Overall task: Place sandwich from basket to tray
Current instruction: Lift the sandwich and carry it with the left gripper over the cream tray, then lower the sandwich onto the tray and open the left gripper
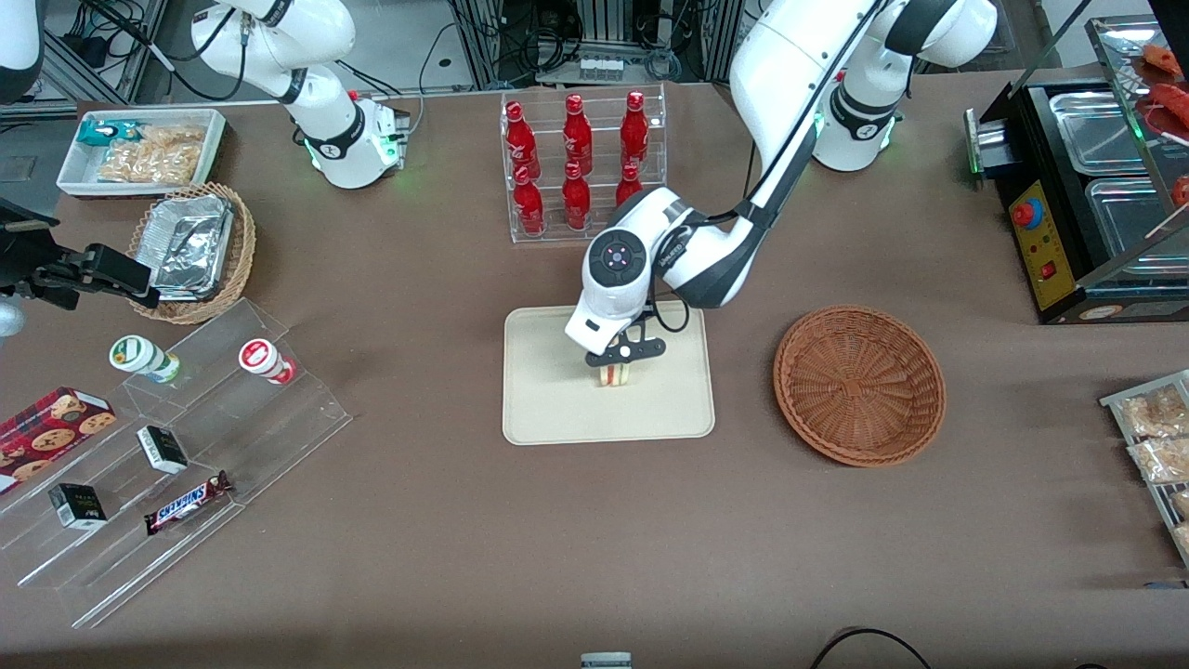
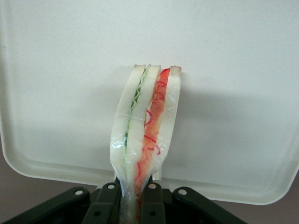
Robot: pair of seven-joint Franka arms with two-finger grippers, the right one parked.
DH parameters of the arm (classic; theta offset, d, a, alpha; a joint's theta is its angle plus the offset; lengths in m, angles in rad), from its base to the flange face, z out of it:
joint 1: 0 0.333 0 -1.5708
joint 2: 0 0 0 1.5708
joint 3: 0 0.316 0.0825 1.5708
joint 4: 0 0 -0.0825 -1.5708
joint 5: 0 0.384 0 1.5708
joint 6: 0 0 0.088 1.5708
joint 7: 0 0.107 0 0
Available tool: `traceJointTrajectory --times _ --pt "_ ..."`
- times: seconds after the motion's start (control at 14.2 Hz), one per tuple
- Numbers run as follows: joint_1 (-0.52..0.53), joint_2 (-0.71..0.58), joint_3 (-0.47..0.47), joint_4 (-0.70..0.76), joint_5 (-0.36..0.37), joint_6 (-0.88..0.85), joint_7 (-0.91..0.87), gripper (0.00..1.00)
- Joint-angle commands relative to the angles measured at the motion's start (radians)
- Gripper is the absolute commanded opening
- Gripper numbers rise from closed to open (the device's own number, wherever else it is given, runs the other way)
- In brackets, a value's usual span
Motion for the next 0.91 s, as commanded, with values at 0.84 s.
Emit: traceJointTrajectory --times 0.84 --pt "0.013 0.052 0.041 0.061 0.022 0.027 -0.002 0.18"
